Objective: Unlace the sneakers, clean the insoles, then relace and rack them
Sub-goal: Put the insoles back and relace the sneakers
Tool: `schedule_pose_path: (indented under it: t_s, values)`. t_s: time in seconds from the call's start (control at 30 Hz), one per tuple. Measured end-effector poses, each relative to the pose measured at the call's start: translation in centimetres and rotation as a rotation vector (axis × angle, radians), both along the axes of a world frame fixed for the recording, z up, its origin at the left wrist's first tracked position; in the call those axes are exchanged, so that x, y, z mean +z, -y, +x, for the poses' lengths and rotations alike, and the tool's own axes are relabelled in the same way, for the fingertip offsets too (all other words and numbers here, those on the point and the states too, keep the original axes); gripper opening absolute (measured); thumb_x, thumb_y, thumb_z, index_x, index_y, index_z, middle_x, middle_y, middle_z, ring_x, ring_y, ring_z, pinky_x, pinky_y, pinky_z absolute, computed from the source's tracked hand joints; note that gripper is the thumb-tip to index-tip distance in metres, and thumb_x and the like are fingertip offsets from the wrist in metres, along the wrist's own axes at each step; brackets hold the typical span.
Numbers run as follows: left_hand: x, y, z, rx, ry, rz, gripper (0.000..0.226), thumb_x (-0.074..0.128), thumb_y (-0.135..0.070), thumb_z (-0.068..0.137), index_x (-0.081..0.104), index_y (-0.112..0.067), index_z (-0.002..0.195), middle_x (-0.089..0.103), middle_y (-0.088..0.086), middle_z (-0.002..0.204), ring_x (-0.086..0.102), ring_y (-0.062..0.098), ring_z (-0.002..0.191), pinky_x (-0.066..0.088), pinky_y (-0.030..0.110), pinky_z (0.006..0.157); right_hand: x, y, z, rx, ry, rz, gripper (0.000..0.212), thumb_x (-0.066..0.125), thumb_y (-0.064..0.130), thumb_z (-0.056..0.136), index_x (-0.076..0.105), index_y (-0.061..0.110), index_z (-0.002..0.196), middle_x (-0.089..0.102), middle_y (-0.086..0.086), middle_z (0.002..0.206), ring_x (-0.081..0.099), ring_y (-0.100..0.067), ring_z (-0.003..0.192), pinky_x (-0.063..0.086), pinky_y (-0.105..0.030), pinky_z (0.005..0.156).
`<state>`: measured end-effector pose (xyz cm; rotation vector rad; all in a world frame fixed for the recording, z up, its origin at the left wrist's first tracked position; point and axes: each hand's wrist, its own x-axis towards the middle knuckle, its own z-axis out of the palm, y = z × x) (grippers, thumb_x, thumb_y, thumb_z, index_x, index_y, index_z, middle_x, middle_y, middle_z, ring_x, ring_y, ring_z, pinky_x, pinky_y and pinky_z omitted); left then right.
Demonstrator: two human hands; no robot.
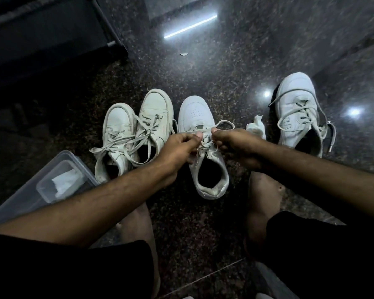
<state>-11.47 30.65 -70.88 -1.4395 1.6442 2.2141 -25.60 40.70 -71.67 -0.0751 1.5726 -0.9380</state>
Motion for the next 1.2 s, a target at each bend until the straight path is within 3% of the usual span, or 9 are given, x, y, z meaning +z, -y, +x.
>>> schedule_pose_path:
  t_s: [0.2,0.33,0.43,0.53,0.63,0.73,0.8,0.87,1.2]
  values:
    - [1.3,0.6,-1.1,0.173,-0.170,0.057,0.021,0.049,-0.015,0.104,0.061,-0.011,0.088,0.070,0.005,0.084,0.067,0.014,0.077,0.055,0.025,0.073,1.5,0.3,-0.1,-0.074,-0.002,-0.281,0.029,0.052,0.030,0.100,0.062,0.004,0.106,0.062,-0.014,0.098,0.057,-0.017,0.082,0.039,-0.030,0.074]
    - [1.6,1.8,-1.5,0.315,-0.271,0.150,0.019,0.046,-0.013,0.105,0.053,-0.010,0.087,0.064,0.009,0.072,0.065,0.029,0.078,0.056,0.037,0.079,3.3,0.5,0.5,-0.162,0.076,-0.463,0.020,0.045,0.019,0.103,0.056,0.011,0.089,0.067,-0.009,0.085,0.065,-0.025,0.091,0.046,-0.041,0.096]
    - [1.4,2.0,-1.4,0.359,-0.310,0.219,0.024,0.044,-0.016,0.106,0.051,-0.012,0.083,0.052,0.003,0.059,0.056,0.023,0.060,0.056,0.032,0.063,3.2,0.7,1.0,-0.150,0.094,-0.489,0.019,0.044,0.017,0.103,0.052,0.013,0.087,0.059,-0.006,0.073,0.063,-0.025,0.079,0.049,-0.037,0.082]
    - [0.7,2.2,-1.0,0.360,-0.253,0.174,0.025,0.045,-0.017,0.106,0.049,-0.015,0.081,0.033,-0.006,0.048,0.031,0.009,0.043,0.040,0.024,0.047,2.0,0.6,0.4,-0.011,-0.161,-0.407,0.022,0.046,0.016,0.103,0.051,0.015,0.082,0.051,-0.001,0.062,0.053,-0.015,0.060,0.038,-0.022,0.058]
    - [0.2,2.3,-0.2,0.245,-0.185,0.049,0.023,0.047,-0.019,0.106,0.051,-0.016,0.083,0.029,-0.009,0.048,0.023,0.006,0.042,0.025,0.020,0.042,0.3,-0.5,-0.7,0.045,-0.335,-0.317,0.024,0.049,0.013,0.103,0.052,0.014,0.079,0.050,-0.004,0.064,0.049,-0.010,0.053,0.041,-0.019,0.053]
    - [0.7,1.7,0.3,-0.044,-0.188,-0.213,0.019,0.054,-0.018,0.103,0.063,-0.010,0.088,0.047,-0.012,0.050,0.039,0.004,0.044,0.036,0.020,0.045,-0.2,-0.9,-0.8,0.133,-0.439,-0.304,0.025,0.051,0.017,0.102,0.053,0.018,0.078,0.052,0.003,0.063,0.048,-0.008,0.056,0.040,-0.020,0.055]
    - [0.6,1.3,-0.2,-0.215,-0.189,-0.393,0.019,0.061,-0.020,0.099,0.071,-0.007,0.090,0.071,-0.003,0.069,0.067,0.012,0.066,0.056,0.030,0.068,0.3,-0.3,-0.6,0.206,-0.483,-0.338,0.022,0.052,0.020,0.101,0.055,0.021,0.080,0.054,0.011,0.062,0.047,-0.005,0.058,0.040,-0.021,0.056]
    - [0.6,1.3,-0.5,-0.285,-0.142,-0.457,0.020,0.063,-0.029,0.095,0.076,-0.015,0.091,0.076,0.005,0.083,0.073,0.026,0.086,0.058,0.045,0.083,0.9,0.4,-0.5,0.240,-0.490,-0.388,0.017,0.053,0.023,0.100,0.057,0.020,0.083,0.055,0.012,0.063,0.046,-0.003,0.058,0.039,-0.024,0.056]
    - [0.3,1.2,0.1,-0.518,-0.100,-0.623,0.018,0.070,-0.034,0.090,0.079,-0.020,0.086,0.069,0.000,0.067,0.060,0.007,0.060,0.049,0.031,0.061,1.7,0.5,-0.4,0.384,-0.661,-0.450,0.016,0.054,0.035,0.096,0.058,0.024,0.086,0.061,0.010,0.072,0.058,-0.009,0.068,0.050,-0.044,0.070]
